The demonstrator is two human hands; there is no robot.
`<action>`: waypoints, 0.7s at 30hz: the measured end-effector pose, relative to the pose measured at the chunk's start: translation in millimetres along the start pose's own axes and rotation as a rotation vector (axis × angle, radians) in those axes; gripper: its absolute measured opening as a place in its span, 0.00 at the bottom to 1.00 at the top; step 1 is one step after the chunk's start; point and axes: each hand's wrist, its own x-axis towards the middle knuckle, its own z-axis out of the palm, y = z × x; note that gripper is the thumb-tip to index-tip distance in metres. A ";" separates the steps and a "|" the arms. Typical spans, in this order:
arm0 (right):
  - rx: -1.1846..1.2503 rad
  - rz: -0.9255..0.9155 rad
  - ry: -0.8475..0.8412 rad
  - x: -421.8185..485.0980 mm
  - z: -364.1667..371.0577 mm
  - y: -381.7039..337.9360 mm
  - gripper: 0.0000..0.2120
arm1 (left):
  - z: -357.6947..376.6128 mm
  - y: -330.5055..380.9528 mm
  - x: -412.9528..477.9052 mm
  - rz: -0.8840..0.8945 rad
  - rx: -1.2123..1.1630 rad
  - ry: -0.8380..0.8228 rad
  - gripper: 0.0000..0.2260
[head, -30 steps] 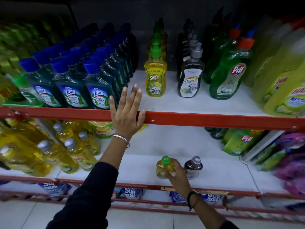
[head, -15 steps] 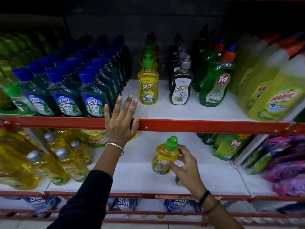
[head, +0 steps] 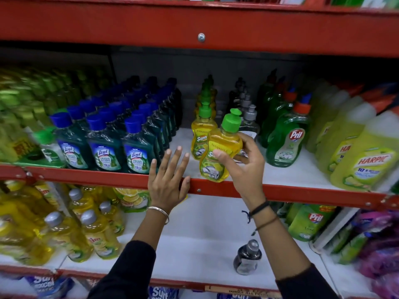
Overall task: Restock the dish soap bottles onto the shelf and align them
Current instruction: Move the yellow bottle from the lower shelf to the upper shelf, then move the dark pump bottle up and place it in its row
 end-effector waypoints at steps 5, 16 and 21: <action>-0.070 0.072 -0.042 18.6 24.7 29.8 0.24 | 1.1 -0.9 -0.2 0.008 0.004 -0.006 0.24; -0.371 0.058 -0.174 23.0 34.0 42.0 0.29 | 3.6 -1.6 -0.7 0.014 -0.006 0.026 0.24; -0.197 -0.033 0.023 -14.8 8.3 22.9 0.17 | 3.2 -0.8 -0.2 0.011 -0.008 0.026 0.24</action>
